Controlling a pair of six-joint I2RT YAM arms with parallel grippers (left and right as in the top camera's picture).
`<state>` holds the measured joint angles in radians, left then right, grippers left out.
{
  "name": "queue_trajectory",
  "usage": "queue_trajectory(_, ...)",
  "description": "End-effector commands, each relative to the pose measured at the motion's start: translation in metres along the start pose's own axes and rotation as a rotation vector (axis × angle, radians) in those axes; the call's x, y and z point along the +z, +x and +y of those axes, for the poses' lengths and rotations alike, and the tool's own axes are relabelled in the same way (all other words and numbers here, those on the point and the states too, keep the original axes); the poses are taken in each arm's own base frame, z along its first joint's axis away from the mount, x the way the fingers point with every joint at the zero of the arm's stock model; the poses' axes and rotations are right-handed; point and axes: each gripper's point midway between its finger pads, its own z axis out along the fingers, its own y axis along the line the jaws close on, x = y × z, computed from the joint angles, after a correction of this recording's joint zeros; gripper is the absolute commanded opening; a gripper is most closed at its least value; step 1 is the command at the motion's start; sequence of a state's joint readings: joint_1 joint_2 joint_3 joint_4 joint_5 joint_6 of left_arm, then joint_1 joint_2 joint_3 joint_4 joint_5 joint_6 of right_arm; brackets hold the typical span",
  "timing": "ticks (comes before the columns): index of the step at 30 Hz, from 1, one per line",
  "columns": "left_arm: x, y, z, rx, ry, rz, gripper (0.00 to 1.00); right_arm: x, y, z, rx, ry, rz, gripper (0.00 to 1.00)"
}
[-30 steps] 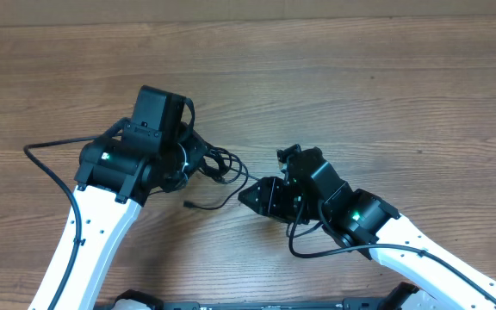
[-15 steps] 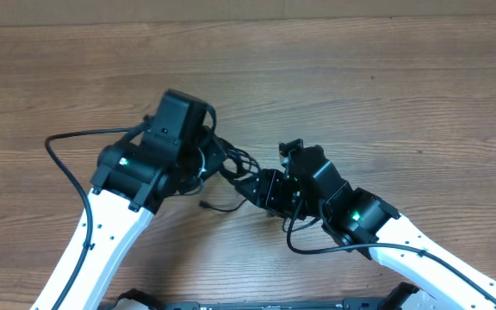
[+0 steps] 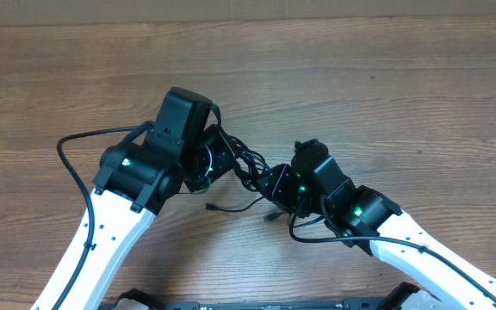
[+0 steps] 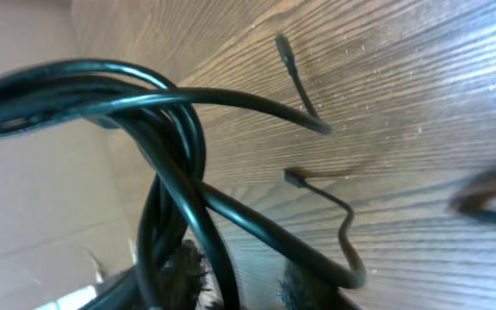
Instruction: Untangle cables
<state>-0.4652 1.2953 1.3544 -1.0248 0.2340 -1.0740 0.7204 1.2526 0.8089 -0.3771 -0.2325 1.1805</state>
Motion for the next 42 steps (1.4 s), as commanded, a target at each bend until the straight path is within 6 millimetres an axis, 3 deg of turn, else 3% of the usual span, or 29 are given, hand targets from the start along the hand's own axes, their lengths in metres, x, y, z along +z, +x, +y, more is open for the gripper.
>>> queue_trajectory(1,-0.008,0.007,-0.021,-0.006,0.087,0.042,0.05,0.003,0.001,-0.005,-0.021,0.026,0.007,0.17)
queue_trajectory(4,-0.008,-0.002,-0.018,-0.059,0.079,0.007,0.04,0.003,0.013,-0.008,-0.099,0.033,0.064,0.04)
queue_trajectory(10,-0.013,-0.039,0.002,-0.240,0.022,-0.136,0.04,0.000,0.034,-0.033,-0.163,0.128,0.153,0.04)
queue_trajectory(13,-0.019,-0.061,0.015,-0.309,-0.005,-0.223,0.05,-0.002,0.041,-0.036,-0.232,0.131,0.191,0.04)
queue_trajectory(18,-0.029,-0.087,0.049,-0.368,-0.113,-0.347,0.11,-0.003,0.044,-0.038,-0.311,0.125,0.218,0.04)
queue_trajectory(21,-0.035,-0.091,0.073,-0.395,-0.212,-0.394,0.15,-0.003,0.045,-0.039,-0.331,0.128,0.221,0.04)
queue_trajectory(25,-0.035,-0.086,0.090,-0.415,-0.287,-0.378,0.16,-0.003,0.044,-0.038,-0.336,0.123,0.218,0.04)
queue_trajectory(30,-0.021,-0.067,0.088,-0.305,-0.306,-0.235,0.43,0.000,0.039,-0.028,-0.395,0.078,0.196,0.04)
queue_trajectory(31,-0.016,-0.062,0.085,-0.248,-0.297,-0.182,0.52,0.000,0.038,-0.024,-0.407,0.063,0.186,0.04)
queue_trajectory(33,-0.005,-0.049,0.076,-0.145,-0.261,-0.064,0.83,0.002,0.032,-0.014,-0.422,0.028,0.153,0.04)
queue_trajectory(36,0.011,-0.026,0.061,-0.001,-0.176,0.125,0.98,0.003,0.025,0.009,-0.451,-0.056,0.103,0.04)
queue_trajectory(38,0.018,-0.014,0.059,0.043,-0.152,0.218,0.99,0.003,0.019,0.027,-0.473,-0.121,0.064,0.04)
queue_trajectory(42,0.030,-0.003,0.080,0.014,-0.254,0.314,0.84,0.000,0.006,0.042,-0.473,-0.179,0.010,0.04)
